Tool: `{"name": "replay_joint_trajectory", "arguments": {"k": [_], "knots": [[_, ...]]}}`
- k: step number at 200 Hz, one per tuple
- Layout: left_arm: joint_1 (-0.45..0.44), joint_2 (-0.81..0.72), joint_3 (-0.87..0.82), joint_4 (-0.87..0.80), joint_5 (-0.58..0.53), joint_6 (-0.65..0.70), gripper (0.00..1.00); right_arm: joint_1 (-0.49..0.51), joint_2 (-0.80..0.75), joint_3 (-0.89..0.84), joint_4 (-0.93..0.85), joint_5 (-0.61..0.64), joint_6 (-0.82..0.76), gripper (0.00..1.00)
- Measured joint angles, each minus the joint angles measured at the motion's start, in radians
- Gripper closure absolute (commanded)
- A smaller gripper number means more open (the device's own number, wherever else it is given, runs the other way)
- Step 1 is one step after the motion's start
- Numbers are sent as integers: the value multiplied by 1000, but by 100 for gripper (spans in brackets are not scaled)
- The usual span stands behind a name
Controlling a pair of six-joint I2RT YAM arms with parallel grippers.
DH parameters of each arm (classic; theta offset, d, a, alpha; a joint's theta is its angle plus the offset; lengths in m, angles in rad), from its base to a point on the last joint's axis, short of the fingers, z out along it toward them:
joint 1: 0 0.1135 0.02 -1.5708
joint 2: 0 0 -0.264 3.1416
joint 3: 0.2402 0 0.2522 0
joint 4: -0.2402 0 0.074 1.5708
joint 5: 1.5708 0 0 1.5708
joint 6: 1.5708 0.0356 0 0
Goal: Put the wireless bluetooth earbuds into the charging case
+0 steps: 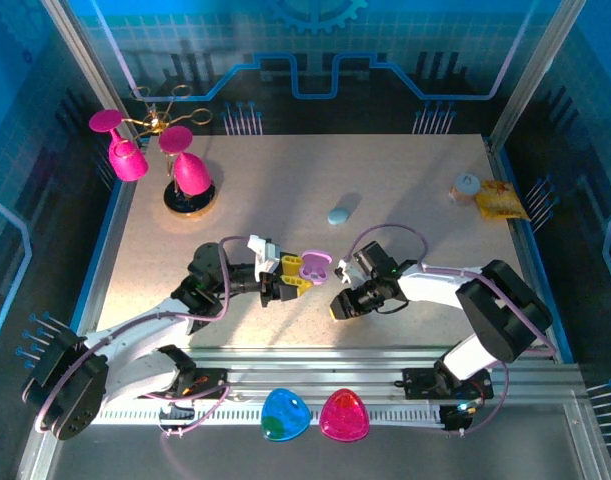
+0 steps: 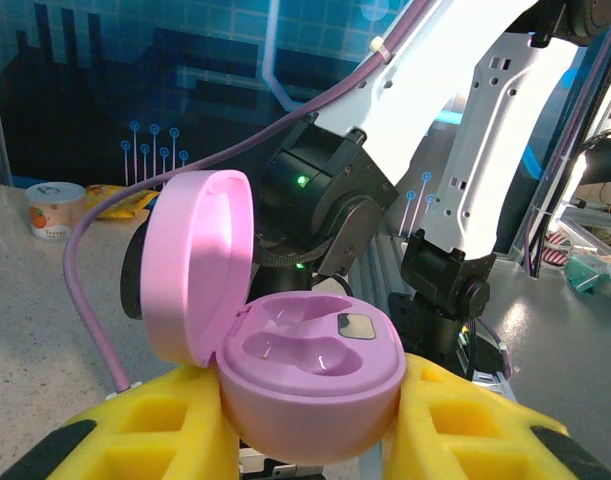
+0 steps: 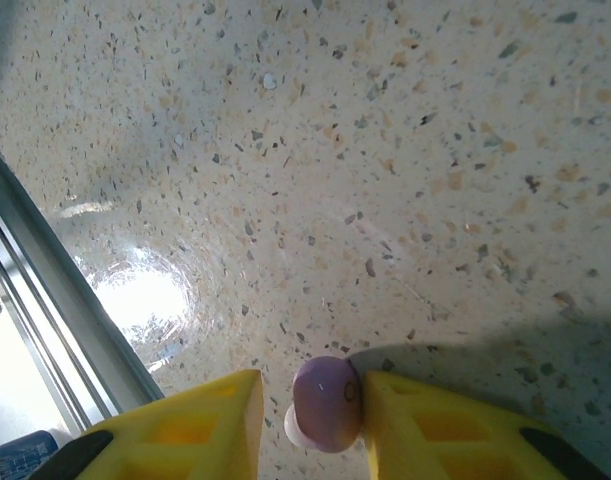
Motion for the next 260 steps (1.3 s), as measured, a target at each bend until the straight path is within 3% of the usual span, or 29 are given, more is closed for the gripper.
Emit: {"name": "replay_joint_trajectory", "arguments": {"k": [73, 99, 135, 170, 191, 228, 260], "knots": [[0, -4, 0, 0, -1, 0, 68, 0, 0, 0, 5, 9, 15, 84], [0, -4, 0, 0, -1, 1, 67, 0, -42, 4, -42, 77, 22, 84], [0, -4, 0, 0, -2, 1, 68, 0, -167, 31, -137, 238, 35, 84], [0, -3, 0, 0, -2, 1, 68, 0, -261, 86, -260, 482, 84, 86], [0, -3, 0, 0, -3, 3, 68, 1, -286, 108, -328, 640, 130, 92], [0, -3, 0, 0, -2, 4, 68, 7, -293, 126, -426, 872, 224, 93], [0, -3, 0, 0, -2, 4, 68, 23, -298, 128, -473, 993, 278, 91]]}}
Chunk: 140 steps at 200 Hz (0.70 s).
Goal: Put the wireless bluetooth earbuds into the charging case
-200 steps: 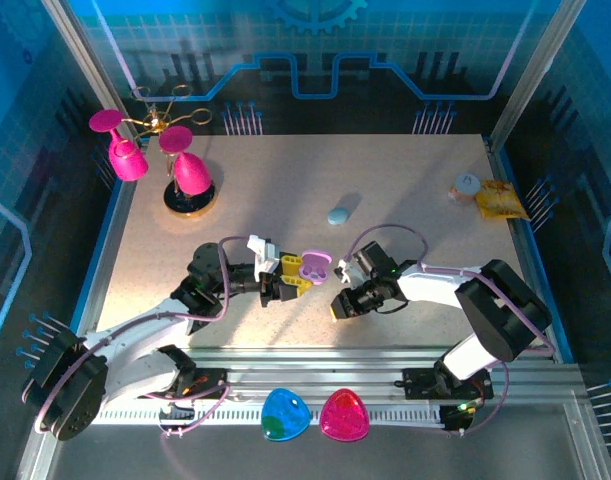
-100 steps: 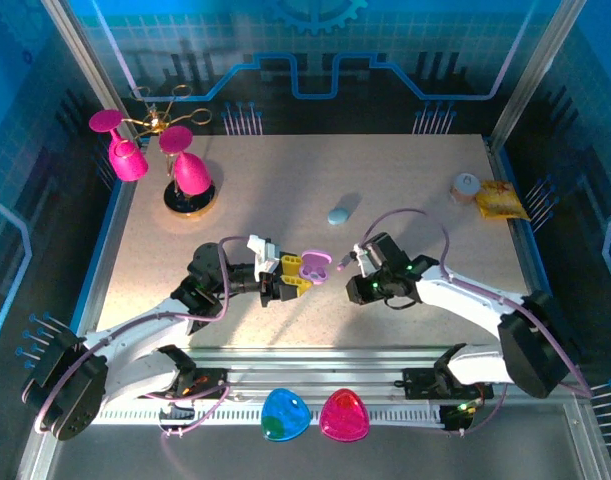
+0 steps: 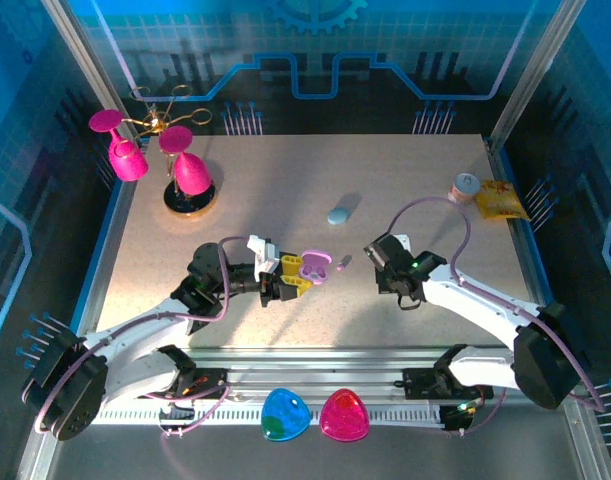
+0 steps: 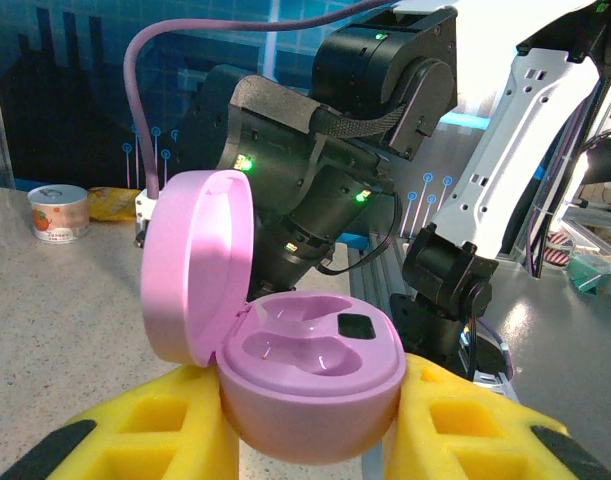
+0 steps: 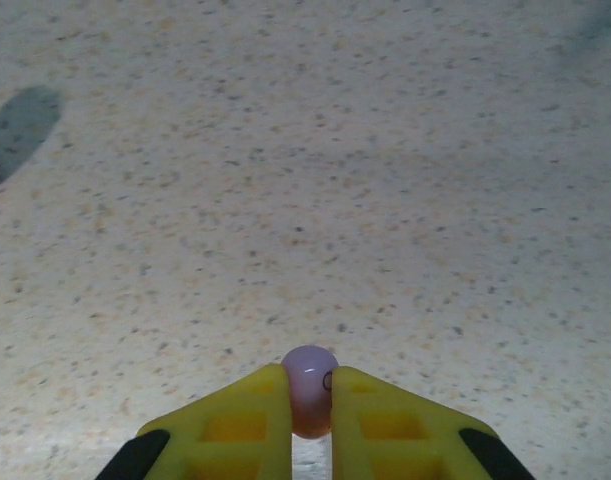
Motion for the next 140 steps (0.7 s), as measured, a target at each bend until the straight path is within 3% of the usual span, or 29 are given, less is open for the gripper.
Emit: {"name": "replay_joint_trajectory", "arguments": {"k": [70, 140], "knots": [[0, 0, 0, 0, 0, 0, 68, 56, 58, 69, -87, 170, 77, 92], [0, 0, 0, 0, 0, 0, 68, 73, 168, 162, -192, 232, 160, 93]]}}
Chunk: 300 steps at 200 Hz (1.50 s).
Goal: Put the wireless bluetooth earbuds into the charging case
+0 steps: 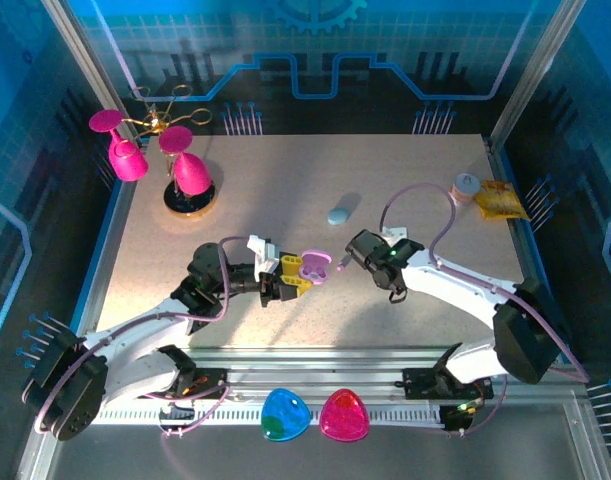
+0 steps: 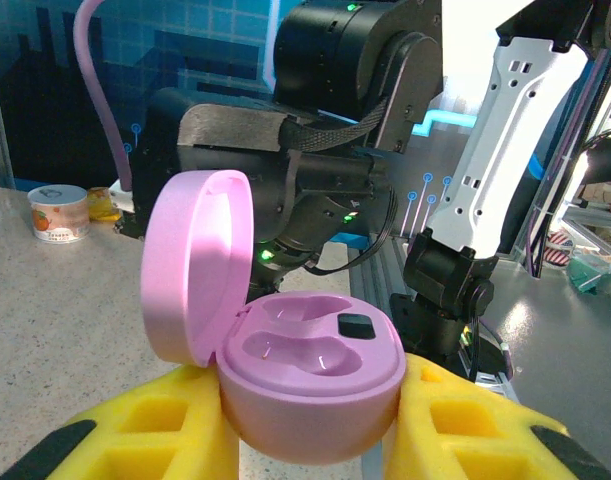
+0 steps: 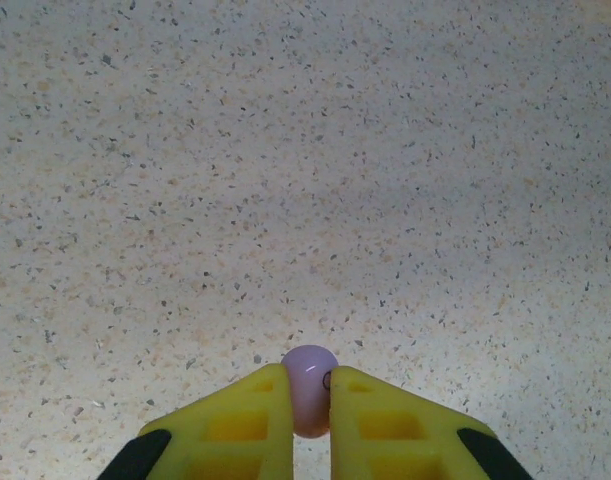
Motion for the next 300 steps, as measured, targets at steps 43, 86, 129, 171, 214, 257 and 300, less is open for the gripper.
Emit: {"name": "replay_joint_trajectory", "arguments": {"k": [43, 86, 129, 171, 214, 257, 300], "knots": [[0, -8, 0, -4, 0, 6, 68, 3, 40, 28, -26, -14, 22, 92], [0, -20, -2, -3, 0, 18, 68, -10, 52, 34, -25, -69, 21, 92], [0, -16, -4, -4, -38, 42, 68, -7, 7, 51, -33, -96, 21, 92], [0, 62, -4, 13, -155, 115, 68, 32, -103, 147, -82, -114, 22, 92], [1, 201, -4, 86, -281, 192, 69, 115, -146, 241, -78, -163, 22, 93], [1, 279, -2, 153, -345, 234, 69, 188, -145, 309, 18, -233, 5, 93], [1, 299, -2, 187, -365, 251, 69, 193, -83, 381, 121, -317, -29, 93]]}}
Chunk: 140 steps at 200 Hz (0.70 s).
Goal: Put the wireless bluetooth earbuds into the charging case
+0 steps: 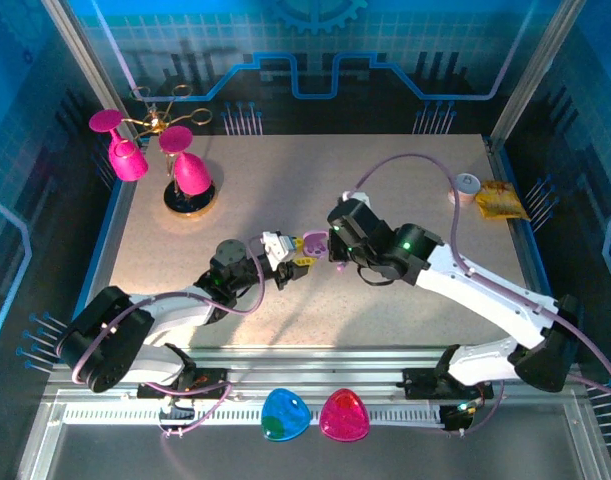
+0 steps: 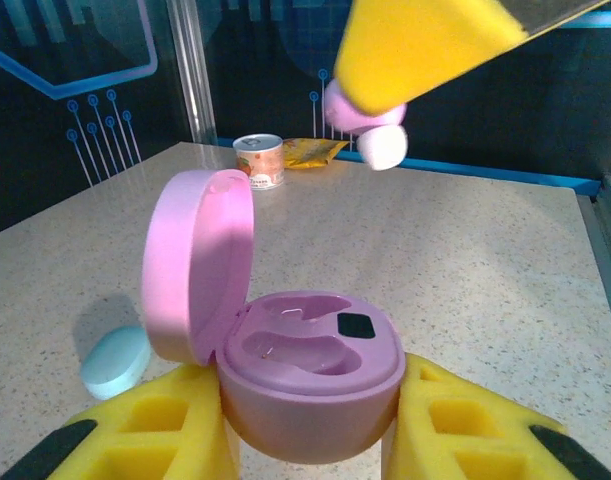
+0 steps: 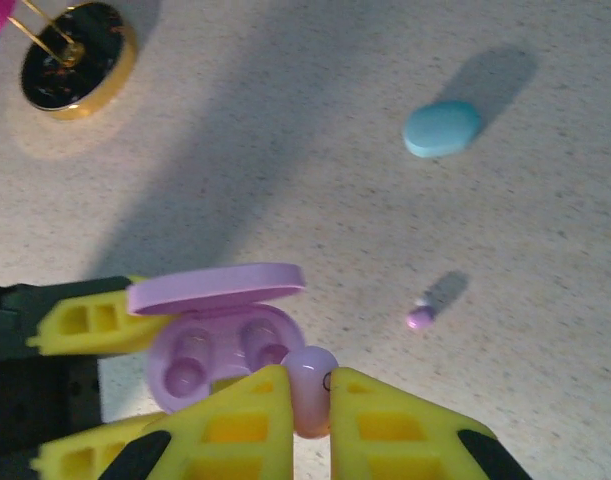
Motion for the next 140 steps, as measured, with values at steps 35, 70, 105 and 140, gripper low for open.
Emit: {"name": "replay_joint_trajectory", "arguments": {"k": [35, 70, 105, 140], "knots": [[0, 0, 0, 20, -10, 0, 69, 1, 56, 20, 57, -63, -13, 93], [0, 0, 0, 20, -17, 0, 69, 6, 94, 33, 77, -94, -21, 93], [0, 0, 0, 23, -21, 0, 69, 8, 109, 33, 88, -119, -21, 92], [0, 0, 0, 23, -32, -1, 69, 9, 116, 33, 88, -135, -21, 92]]}}
